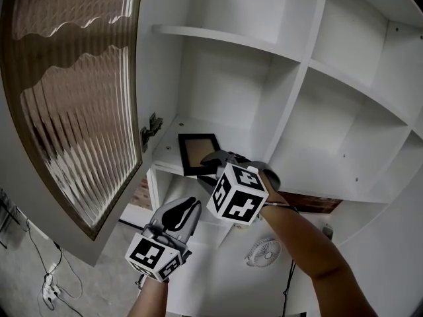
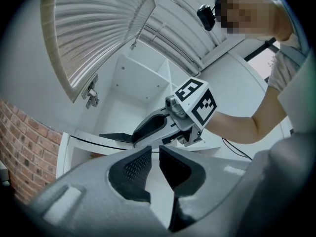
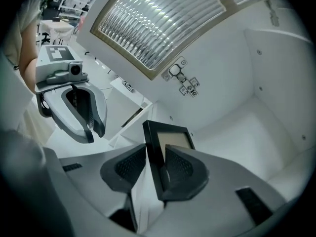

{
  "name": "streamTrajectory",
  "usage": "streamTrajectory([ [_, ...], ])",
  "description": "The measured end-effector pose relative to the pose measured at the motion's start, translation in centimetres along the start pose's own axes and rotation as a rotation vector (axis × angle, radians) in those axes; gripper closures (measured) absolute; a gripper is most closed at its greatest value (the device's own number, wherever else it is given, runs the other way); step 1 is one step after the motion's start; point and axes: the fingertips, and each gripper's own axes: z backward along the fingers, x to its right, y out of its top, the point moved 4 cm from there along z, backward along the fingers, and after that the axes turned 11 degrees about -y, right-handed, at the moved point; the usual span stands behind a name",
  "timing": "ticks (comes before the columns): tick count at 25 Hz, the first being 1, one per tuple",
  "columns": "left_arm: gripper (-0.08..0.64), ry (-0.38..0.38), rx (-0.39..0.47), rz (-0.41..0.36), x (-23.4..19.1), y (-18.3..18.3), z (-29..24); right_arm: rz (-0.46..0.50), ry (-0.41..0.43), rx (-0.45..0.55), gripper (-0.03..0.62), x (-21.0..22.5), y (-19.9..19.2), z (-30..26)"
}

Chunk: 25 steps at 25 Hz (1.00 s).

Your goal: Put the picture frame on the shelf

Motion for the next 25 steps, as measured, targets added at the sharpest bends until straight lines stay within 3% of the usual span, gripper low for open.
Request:
streamTrajectory([
  [15,0.506,-0.010,0.002,-0.009,0.4,0.3,0.0,0.048,-0.042,0.013,0.448,-0.3,0.1,0.2],
  [25,0.506,-0.010,-0.004,-0.020,0.6,0.6,0.1,0.012,-0.075,0.060,0.448,-0.3,0.8,1.5],
])
